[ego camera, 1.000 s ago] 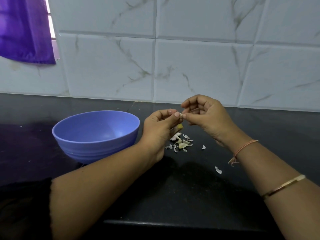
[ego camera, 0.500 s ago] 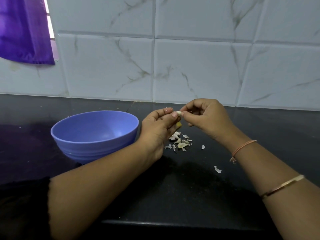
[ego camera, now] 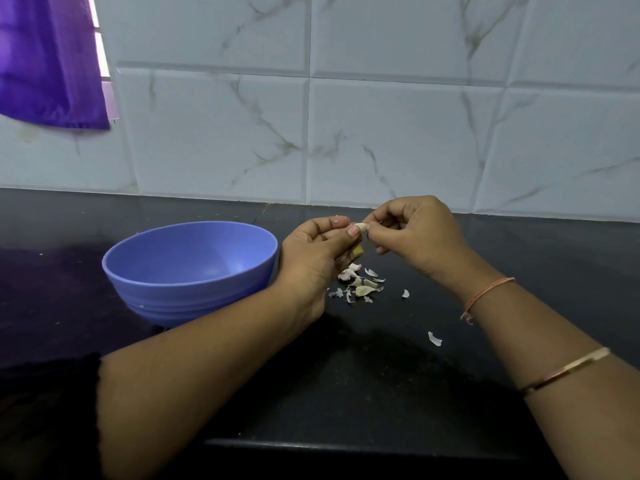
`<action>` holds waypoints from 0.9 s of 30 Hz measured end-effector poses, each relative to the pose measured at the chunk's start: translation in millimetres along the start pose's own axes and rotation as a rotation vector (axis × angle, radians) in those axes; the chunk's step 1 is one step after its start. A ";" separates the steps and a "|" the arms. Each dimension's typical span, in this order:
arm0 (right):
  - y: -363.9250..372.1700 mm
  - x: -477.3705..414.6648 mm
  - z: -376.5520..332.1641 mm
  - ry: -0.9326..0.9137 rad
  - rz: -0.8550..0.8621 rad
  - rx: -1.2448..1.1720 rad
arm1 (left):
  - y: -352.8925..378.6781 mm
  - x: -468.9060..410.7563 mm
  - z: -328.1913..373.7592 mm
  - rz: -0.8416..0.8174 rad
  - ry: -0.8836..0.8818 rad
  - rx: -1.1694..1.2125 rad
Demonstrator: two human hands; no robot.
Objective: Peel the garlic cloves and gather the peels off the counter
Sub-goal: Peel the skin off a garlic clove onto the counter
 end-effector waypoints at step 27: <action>0.1 0.1 0.3 0.125 -0.066 -0.293 | -0.3 -1.5 -1.2 0.002 0.015 -0.031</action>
Point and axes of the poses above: each hand's wrist, its own x-axis away from the middle knuckle, its own y-axis out of the palm, z = x × y, the point moved 2 cm from there along -x, towards the middle knuckle
